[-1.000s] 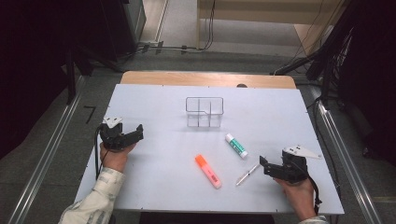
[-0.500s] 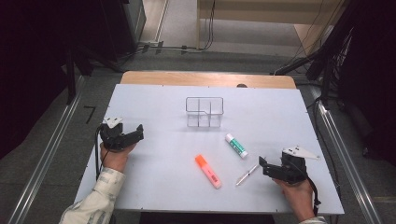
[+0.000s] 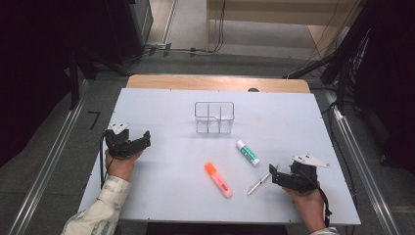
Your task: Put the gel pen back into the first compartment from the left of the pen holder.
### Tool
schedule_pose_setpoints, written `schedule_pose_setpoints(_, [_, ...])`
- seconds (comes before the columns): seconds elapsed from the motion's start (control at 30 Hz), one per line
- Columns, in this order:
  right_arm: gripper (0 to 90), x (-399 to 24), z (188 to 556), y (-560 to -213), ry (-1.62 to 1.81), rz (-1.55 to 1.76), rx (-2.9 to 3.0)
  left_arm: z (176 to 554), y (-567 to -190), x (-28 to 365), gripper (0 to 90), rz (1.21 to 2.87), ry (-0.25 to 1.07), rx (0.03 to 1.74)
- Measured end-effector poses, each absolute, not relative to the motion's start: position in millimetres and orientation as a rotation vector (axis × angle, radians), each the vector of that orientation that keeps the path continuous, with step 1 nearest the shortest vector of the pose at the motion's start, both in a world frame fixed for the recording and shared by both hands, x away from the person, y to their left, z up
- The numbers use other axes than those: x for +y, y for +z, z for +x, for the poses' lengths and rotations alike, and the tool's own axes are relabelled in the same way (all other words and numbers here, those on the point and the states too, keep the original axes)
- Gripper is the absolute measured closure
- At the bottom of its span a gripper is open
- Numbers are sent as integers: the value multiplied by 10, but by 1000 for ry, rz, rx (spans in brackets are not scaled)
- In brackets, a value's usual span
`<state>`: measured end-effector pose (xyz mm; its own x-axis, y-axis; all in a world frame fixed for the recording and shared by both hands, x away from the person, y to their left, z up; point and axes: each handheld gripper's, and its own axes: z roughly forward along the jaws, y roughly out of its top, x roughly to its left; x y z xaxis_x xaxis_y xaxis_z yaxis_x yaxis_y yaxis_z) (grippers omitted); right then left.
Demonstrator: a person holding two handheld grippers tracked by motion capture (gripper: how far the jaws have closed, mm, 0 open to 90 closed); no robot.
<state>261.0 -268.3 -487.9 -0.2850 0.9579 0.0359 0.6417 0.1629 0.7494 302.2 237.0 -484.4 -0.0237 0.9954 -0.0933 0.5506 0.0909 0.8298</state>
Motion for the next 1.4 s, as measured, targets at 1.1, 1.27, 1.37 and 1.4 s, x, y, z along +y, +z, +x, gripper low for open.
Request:
schedule_pose_setpoints(1.1, [150,-2332,2567,-5078,831,1578,1941,3019,-4834,2386,112,1539,783,1645])
schedule_pose_setpoints(1.27, [205,-2305,2565,-5109,818,1600,1932,3019,-4832,2385,112,1539,784,1644])
schedule_pose_setpoints(1.37, [226,-2278,2555,-5130,805,1604,1939,3019,-4833,2387,112,1539,783,1644])
schedule_pose_setpoints(1.4, [231,-2269,2548,-5136,803,1607,1935,3019,-4833,2388,112,1539,782,1645])
